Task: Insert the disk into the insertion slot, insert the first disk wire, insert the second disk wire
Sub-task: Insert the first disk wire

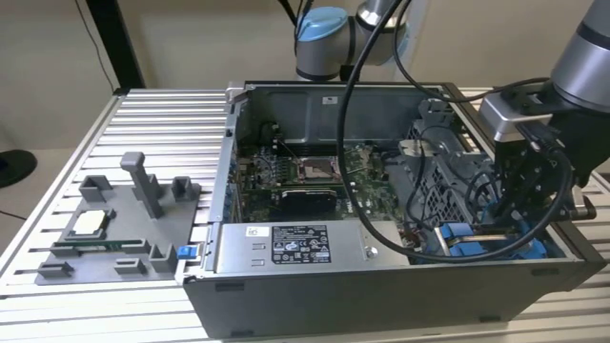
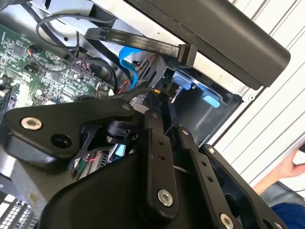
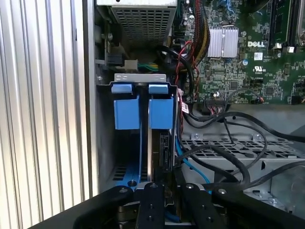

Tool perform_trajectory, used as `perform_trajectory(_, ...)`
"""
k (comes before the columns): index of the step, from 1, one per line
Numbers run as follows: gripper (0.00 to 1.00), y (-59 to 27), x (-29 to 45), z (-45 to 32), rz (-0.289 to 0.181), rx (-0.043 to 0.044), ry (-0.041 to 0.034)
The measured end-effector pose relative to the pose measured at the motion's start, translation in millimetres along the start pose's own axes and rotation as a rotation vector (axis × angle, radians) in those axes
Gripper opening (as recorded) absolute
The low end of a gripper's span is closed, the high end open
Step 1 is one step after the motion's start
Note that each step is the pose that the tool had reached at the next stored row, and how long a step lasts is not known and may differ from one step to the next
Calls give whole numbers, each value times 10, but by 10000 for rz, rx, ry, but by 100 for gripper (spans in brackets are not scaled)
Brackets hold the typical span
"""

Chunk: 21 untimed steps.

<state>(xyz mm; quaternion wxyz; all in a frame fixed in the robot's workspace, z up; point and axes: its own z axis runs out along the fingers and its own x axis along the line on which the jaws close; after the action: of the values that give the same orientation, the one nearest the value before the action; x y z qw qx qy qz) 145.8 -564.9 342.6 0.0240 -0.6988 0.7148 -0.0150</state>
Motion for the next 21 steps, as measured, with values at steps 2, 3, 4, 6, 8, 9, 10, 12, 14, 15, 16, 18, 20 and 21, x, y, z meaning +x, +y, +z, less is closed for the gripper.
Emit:
perform_trajectory(2,0,1,0,6,19,1,-1)
perform_trajectory(3,0,1,0,8,20,2,0)
perform_trajectory(4,0,1,0,10,21,3,1)
perform_trajectory(6,0,1,0,16,21,10,2)
perform_trajectory(8,0,1,0,23,20,22,-1)
perform_trajectory(9,0,2,0,27,21,28,-2)
perform_trajectory(10,0,2,1,30,21,32,0)
perform_trajectory(12,0,3,1,41,20,34,3)
perform_trajectory(14,0,5,1,71,20,35,0)
perform_trajectory(15,0,6,2,84,20,35,11)
perform_trajectory(16,0,7,2,99,21,35,20)
perform_trajectory(18,0,10,2,149,22,35,8)
perform_trajectory(20,0,11,3,167,23,31,3)
perform_trajectory(21,0,12,3,168,23,29,2)
